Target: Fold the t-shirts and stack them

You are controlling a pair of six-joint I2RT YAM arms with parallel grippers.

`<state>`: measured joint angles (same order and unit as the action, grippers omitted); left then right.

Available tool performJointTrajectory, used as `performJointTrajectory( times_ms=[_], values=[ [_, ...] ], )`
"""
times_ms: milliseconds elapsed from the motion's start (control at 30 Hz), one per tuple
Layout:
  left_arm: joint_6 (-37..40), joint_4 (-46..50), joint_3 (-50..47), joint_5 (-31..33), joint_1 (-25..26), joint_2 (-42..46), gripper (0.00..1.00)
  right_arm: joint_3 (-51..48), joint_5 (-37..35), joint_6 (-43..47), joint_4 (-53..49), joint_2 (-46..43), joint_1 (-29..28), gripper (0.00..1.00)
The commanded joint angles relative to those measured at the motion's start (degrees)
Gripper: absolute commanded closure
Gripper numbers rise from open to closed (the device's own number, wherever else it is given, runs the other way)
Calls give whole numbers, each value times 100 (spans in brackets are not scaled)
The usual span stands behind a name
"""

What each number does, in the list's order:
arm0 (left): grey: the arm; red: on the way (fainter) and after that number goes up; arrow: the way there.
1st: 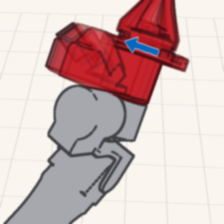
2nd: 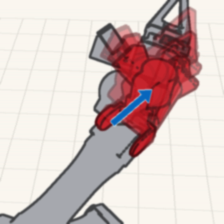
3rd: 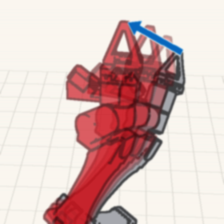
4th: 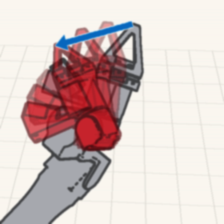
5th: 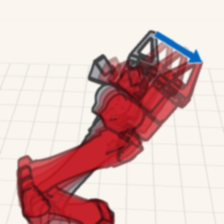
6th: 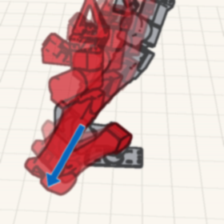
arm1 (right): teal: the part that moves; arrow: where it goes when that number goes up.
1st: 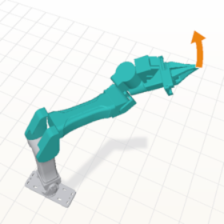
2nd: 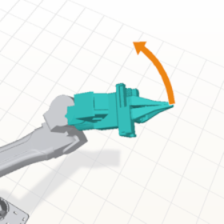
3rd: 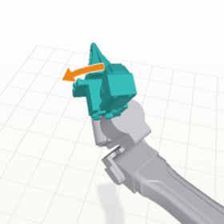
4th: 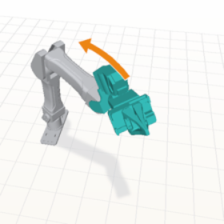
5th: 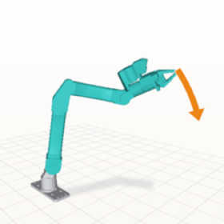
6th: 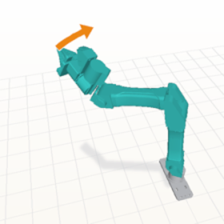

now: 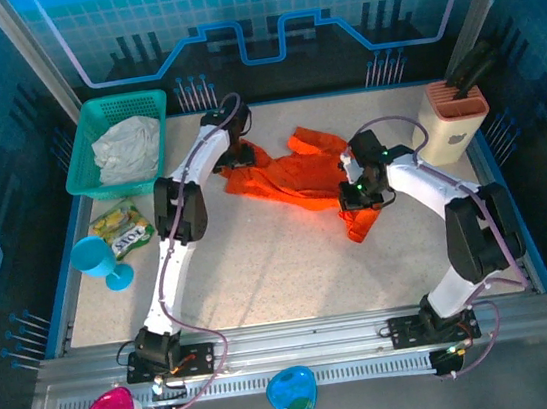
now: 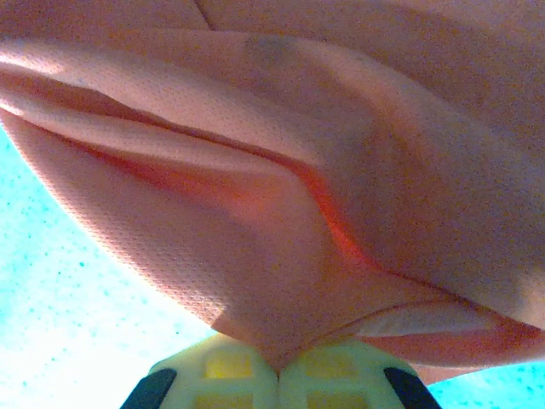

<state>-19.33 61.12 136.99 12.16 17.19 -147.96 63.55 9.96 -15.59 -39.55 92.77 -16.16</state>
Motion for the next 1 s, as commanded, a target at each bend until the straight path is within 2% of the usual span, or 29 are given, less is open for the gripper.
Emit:
performJointTrajectory(
  times_ms=[0,67,100,233,333,367,467,533,733,967],
  values=[
    [80,-772,-792,142,65,1493,17,175,104,-18,-9,80,43,100],
    [109,-876,-1251,238,65,2068,4,162,65,-29,13,92,41,100],
    [122,-843,-1429,304,65,2341,1,150,57,-38,30,91,39,100],
    [157,-604,-2185,470,65,3119,1,77,69,-70,94,47,43,100],
    [70,-711,-3070,303,56,3534,1,25,81,-93,140,6,41,100],
    [30,-813,-3352,197,56,3616,2,15,90,-101,149,-2,39,100],
    [-194,-1232,-4047,-54,14,3631,29,4,103,-131,158,-20,42,100],
    [-328,-1518,-4306,-288,-33,3498,37,-6,133,-165,175,-48,43,100],
    [-536,-2003,-4324,-505,-75,2861,42,-197,139,-215,258,-178,23,100],
    [-640,-2221,-4311,-285,-75,2446,43,-455,129,-246,391,-207,21,100]
  ],
)
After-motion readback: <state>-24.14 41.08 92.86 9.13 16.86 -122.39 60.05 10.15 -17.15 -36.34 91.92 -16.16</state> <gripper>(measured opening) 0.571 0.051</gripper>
